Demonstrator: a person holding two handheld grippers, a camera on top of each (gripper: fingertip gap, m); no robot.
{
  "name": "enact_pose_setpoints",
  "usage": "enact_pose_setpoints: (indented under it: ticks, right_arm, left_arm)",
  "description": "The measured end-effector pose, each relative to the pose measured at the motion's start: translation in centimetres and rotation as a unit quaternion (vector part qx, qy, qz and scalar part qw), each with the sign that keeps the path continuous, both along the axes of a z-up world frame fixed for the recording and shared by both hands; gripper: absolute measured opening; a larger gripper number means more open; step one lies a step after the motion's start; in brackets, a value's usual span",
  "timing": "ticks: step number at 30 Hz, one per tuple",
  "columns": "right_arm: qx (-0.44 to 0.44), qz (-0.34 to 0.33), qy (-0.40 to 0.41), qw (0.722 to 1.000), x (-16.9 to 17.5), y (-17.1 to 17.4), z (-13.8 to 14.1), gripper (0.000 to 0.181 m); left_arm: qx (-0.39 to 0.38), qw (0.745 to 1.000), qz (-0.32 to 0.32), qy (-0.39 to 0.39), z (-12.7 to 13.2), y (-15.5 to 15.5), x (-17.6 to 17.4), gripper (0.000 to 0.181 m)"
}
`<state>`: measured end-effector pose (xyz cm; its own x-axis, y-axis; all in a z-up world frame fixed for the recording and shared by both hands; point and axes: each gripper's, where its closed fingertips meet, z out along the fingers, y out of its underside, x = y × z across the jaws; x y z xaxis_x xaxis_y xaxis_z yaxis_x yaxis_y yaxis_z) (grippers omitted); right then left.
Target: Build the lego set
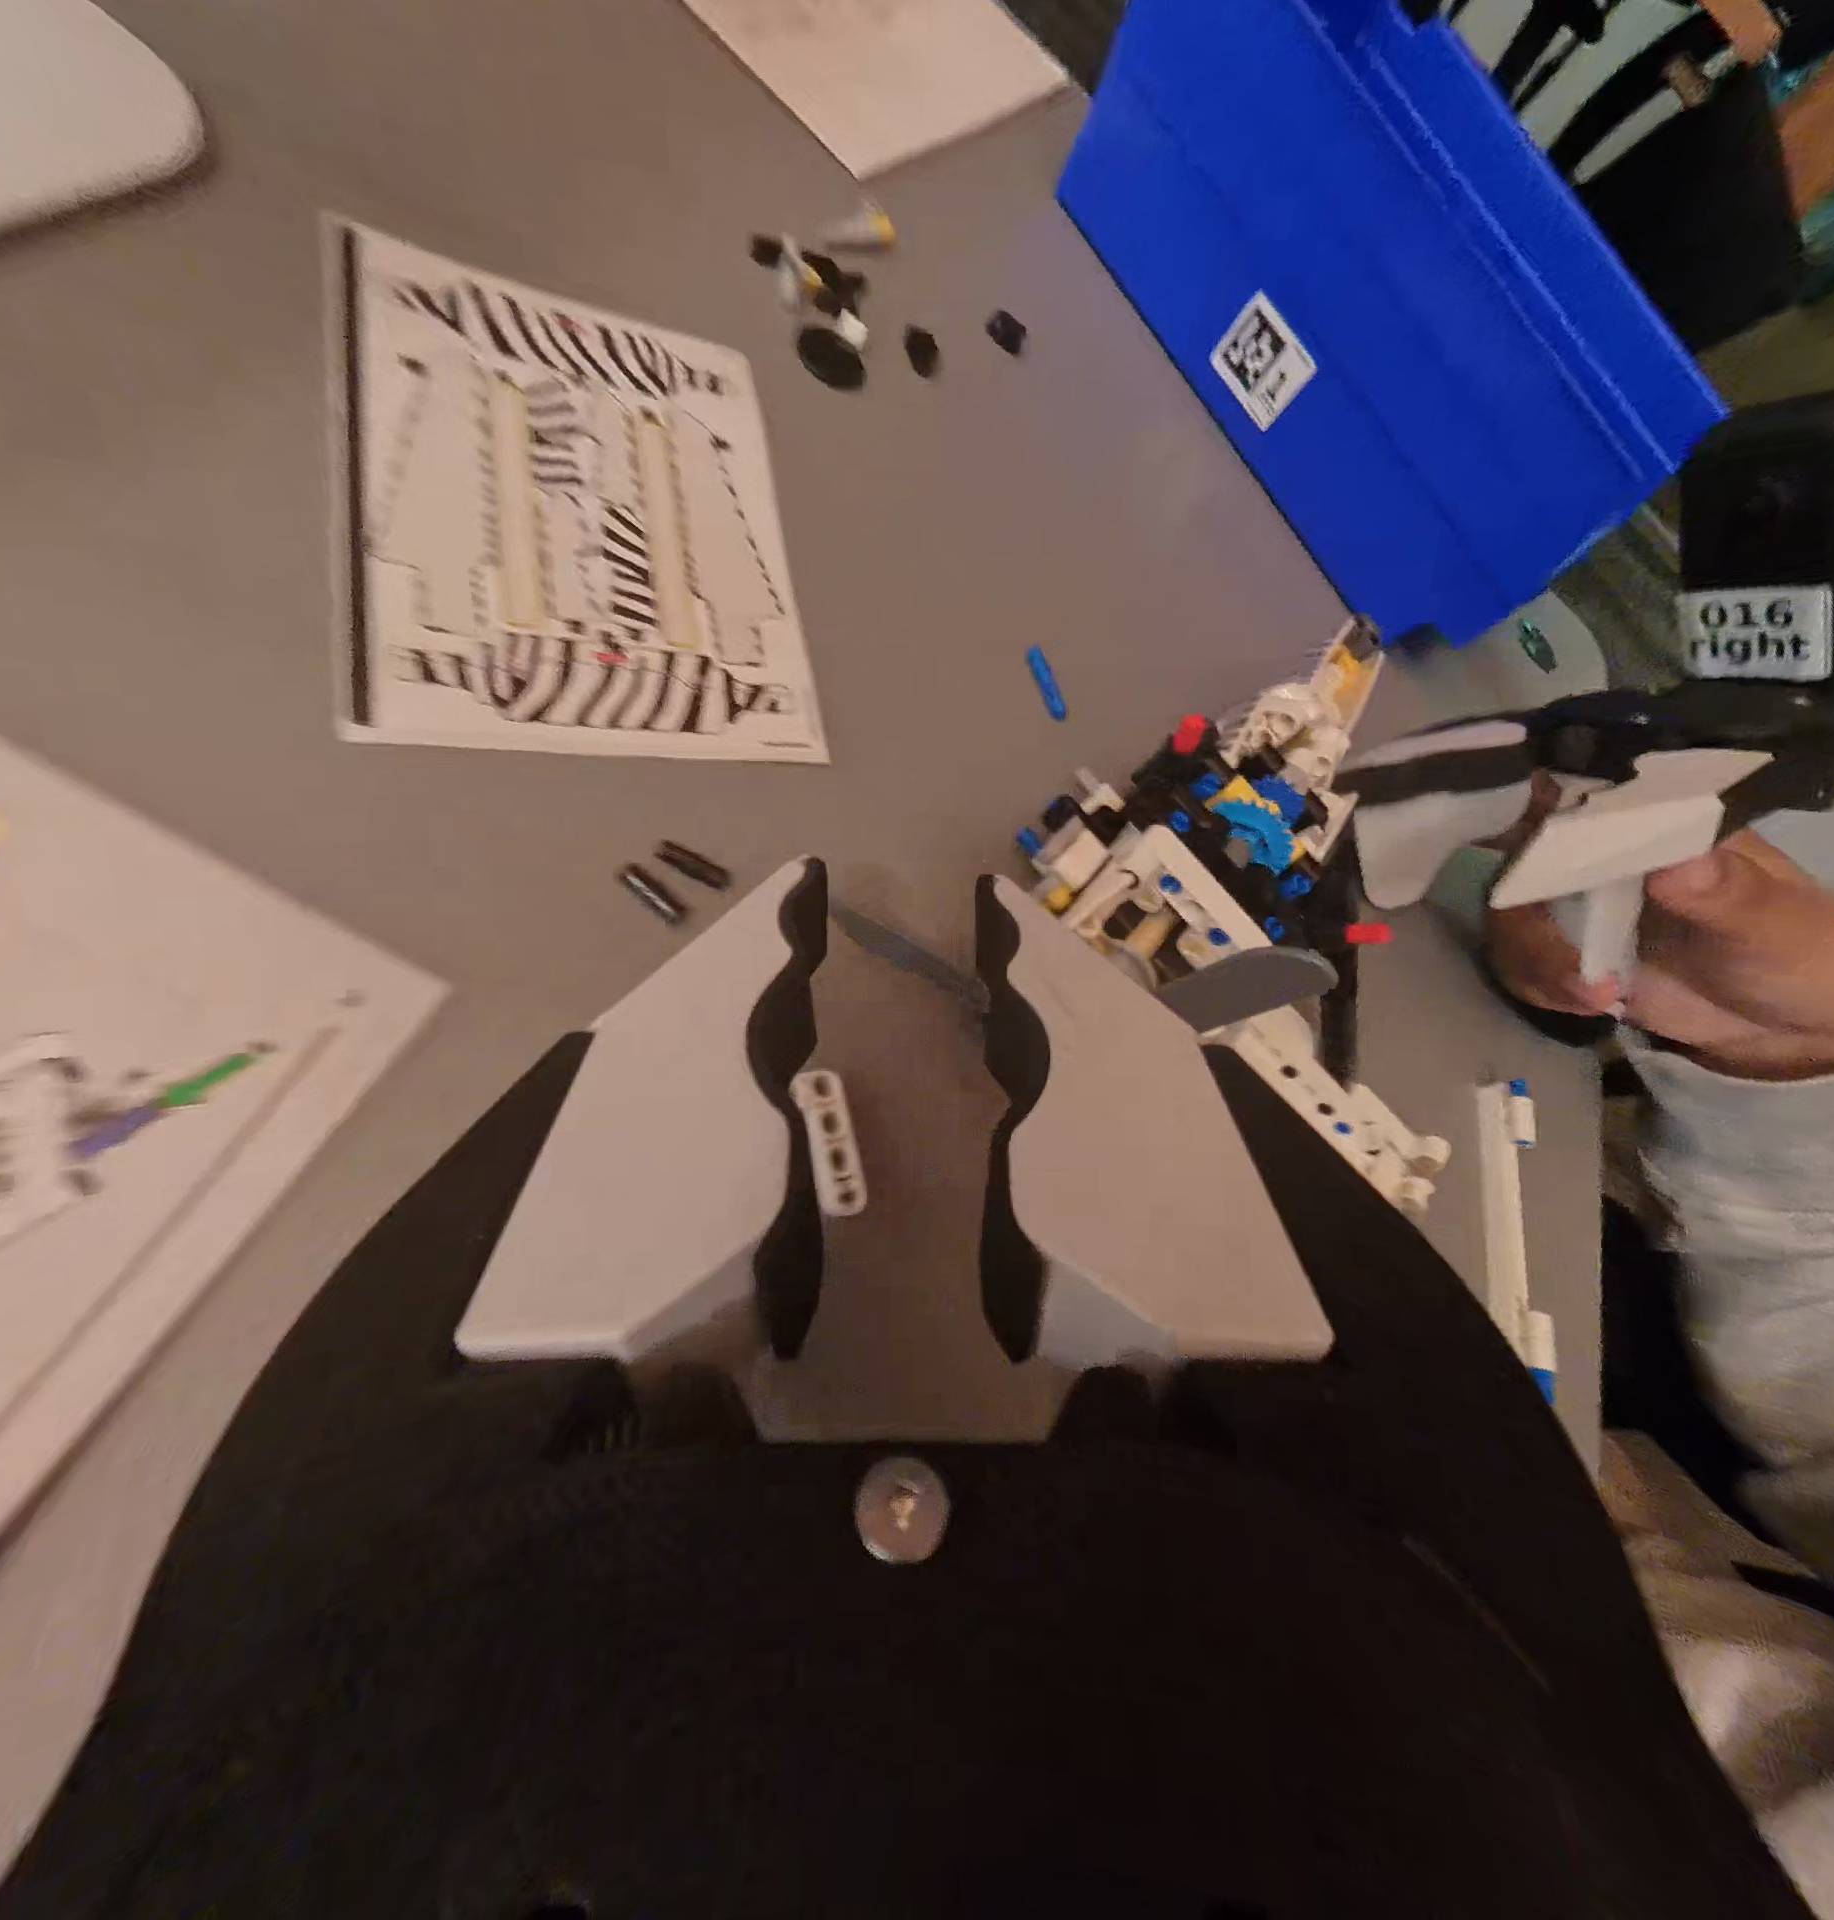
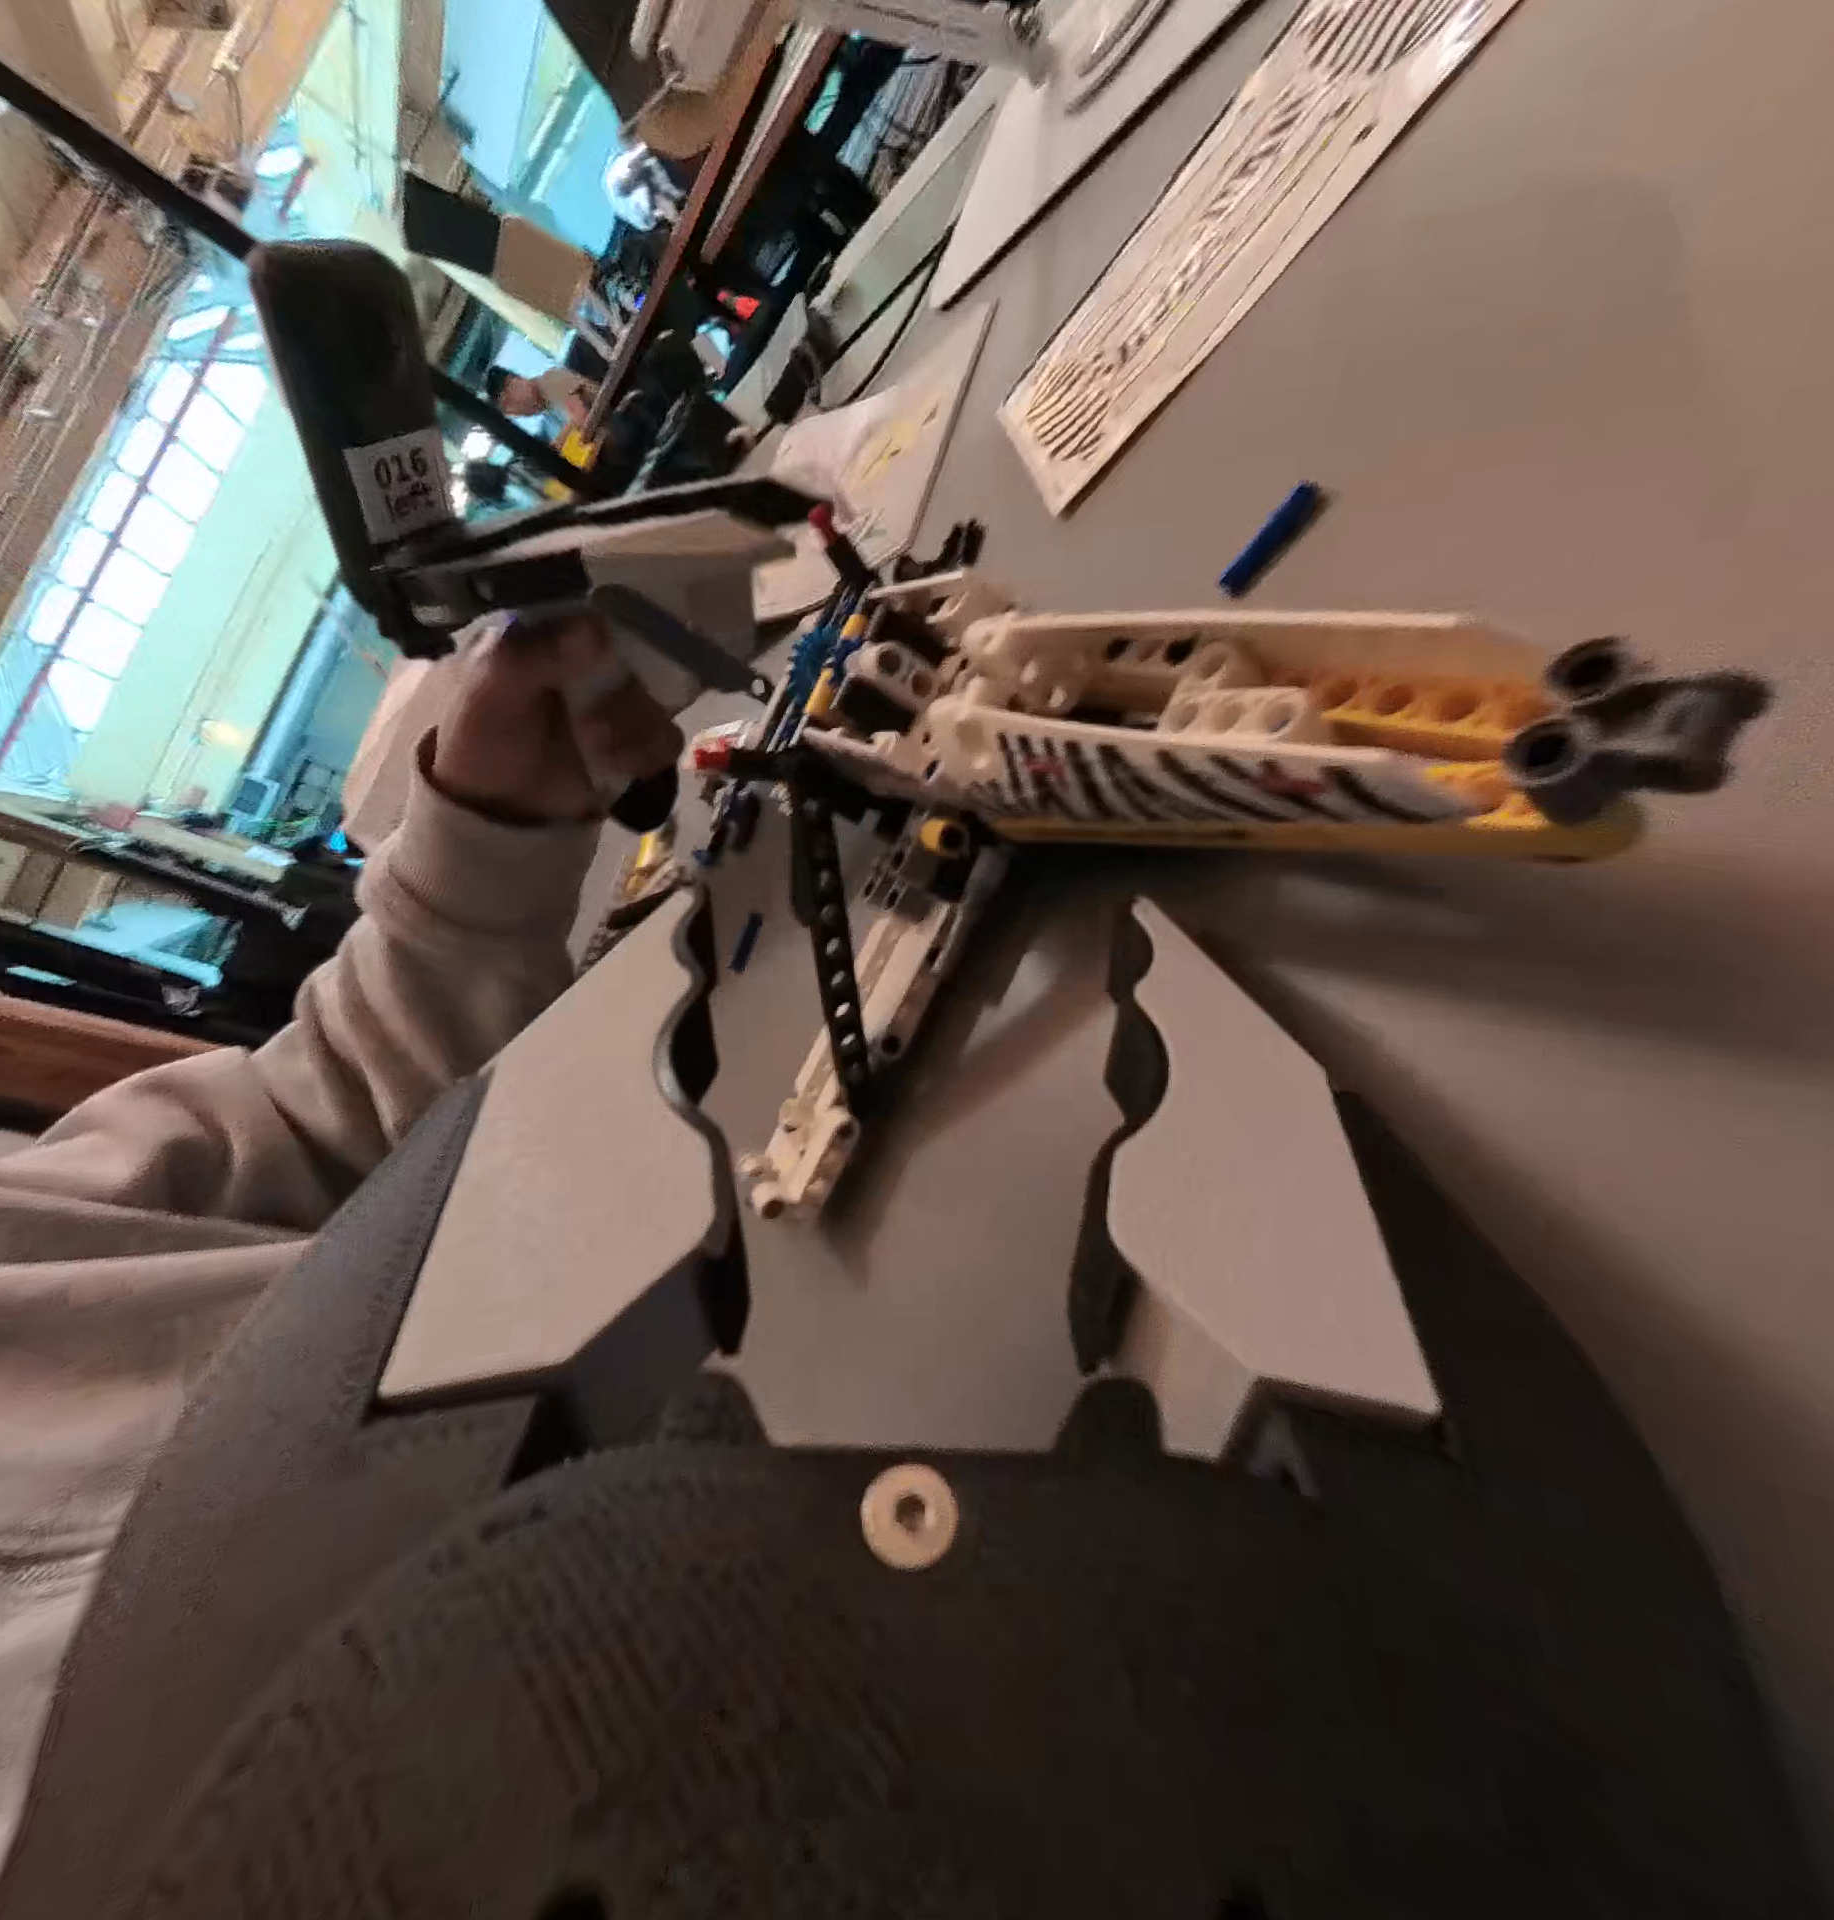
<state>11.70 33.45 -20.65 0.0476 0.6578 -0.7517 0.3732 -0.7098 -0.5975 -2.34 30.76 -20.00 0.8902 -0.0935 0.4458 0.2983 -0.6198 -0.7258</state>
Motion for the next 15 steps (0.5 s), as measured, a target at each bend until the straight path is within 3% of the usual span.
enact_pose_setpoints:
  ticks: [6,11,15]
  right_arm:
    - [0.006,0.001,-0.007,1.000,-1.5,1.6,0.6,0.087]
    - [0.023,0.022,-0.032,0.999,-3.7,3.1,0.6,0.089]
    - [0.034,0.078,-0.072,0.994,-6.2,2.7,0.4,0.086]
  left_arm:
    - [-0.016,1.000,-0.024,-0.002,-0.8,-1.6,3.1,0.014]
    - [-0.002,0.996,-0.059,-0.071,0.3,-3.6,7.7,0.022]
    - [-0.001,0.994,-0.079,-0.070,-0.3,-4.7,10.9,0.024]
